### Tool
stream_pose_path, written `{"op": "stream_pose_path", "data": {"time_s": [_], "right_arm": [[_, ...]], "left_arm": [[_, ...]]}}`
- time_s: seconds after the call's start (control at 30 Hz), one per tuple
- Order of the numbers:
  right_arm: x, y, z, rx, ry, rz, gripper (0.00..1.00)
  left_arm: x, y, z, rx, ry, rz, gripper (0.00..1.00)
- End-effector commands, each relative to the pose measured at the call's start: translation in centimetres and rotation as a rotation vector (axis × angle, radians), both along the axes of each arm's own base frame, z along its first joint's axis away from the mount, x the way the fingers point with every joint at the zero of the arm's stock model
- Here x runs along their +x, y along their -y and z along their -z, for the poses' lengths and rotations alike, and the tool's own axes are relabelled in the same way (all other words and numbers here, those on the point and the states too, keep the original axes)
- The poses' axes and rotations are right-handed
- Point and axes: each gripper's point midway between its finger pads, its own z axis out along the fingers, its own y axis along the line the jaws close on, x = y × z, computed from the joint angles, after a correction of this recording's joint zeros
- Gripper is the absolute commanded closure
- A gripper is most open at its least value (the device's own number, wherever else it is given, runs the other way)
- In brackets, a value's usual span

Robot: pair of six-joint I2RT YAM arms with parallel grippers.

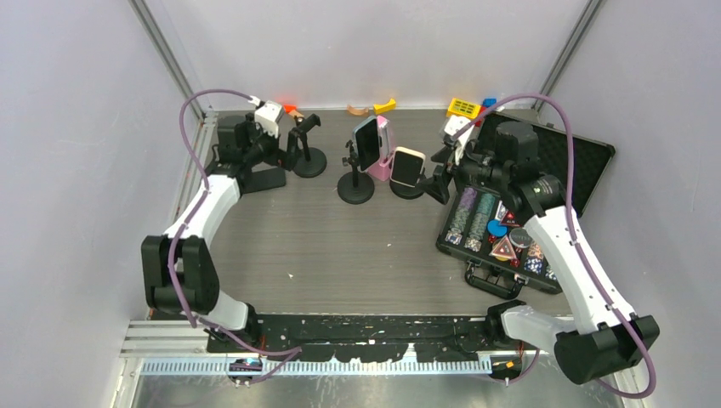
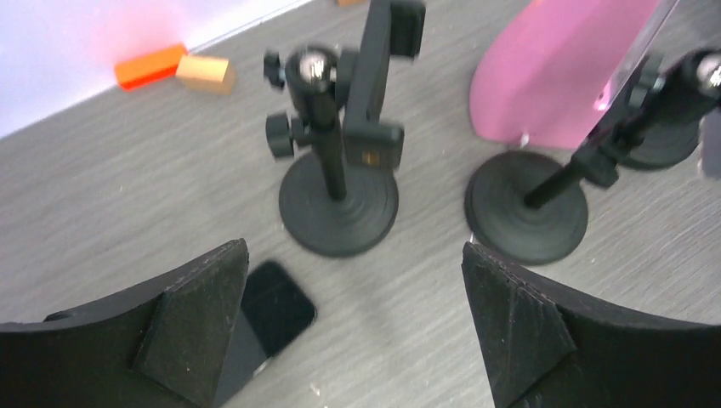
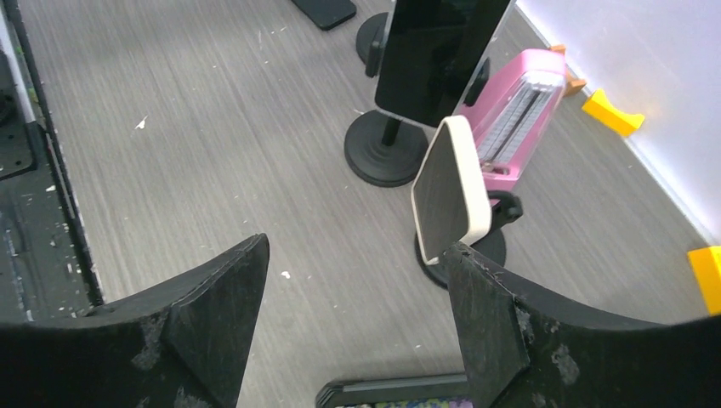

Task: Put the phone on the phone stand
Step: Move the phone stand with the phone to the center of the board, then move the phone stand to the center of the board.

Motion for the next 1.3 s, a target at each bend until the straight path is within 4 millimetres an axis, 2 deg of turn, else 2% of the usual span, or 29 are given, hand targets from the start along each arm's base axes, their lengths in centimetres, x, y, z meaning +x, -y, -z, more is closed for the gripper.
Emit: {"op": "stream_pose_path", "data": {"time_s": [0.0,0.03,0.27,0.5,0.67,0.8,0.87,0.97,1.1,1.27], "right_arm": [[-1.2,0.2,-1.1,0.055,0.011,0.027,0.19],[-1.5,0.4,-1.0,0.059,0.010,0.035,0.19],[-2.0,0.9,-0.6,0.058,0.004,0.065,0.19],[-2.4,1.1,-0.5,0.055,0.004,0.075,0.19],[-2.6,1.1,-0.1,0.055,-0.005,0.072,0.19],[-2.9,1.1,0.1,0.059,-0.010,0.071,0.19],[-3.1,1.1,0.0,0.061,-0.011,0.070,0.19],[-3.4,1.2,-0.3,0.066,-0.006,0.068,0.19],[-4.0,1.0,-0.9,0.082,-0.001,0.057,0.19],[-4.4,0.8,-1.6,0.108,-0.011,0.047,0.19]], "left_arm": [[3.2,2.7,-6.4,-0.138,0.157,0.086,0.00],[3.6,3.0,-6.6,-0.150,0.160,0.087,0.01],[5.7,5.0,-5.5,-0.179,0.122,0.085,0.21],[6.6,5.1,-3.5,-0.155,0.091,0.037,0.32],[6.7,4.8,-3.4,-0.154,0.101,0.011,0.50],[6.5,4.5,-4.1,-0.148,0.115,-0.003,0.71],[5.9,4.6,-4.5,-0.135,0.108,0.019,0.84],[3.8,5.2,-5.3,-0.103,0.093,0.101,0.92],[-0.6,6.4,-5.8,-0.099,0.046,0.232,1.00],[-6.4,6.8,-6.2,-0.105,-0.012,0.328,1.00]]}}
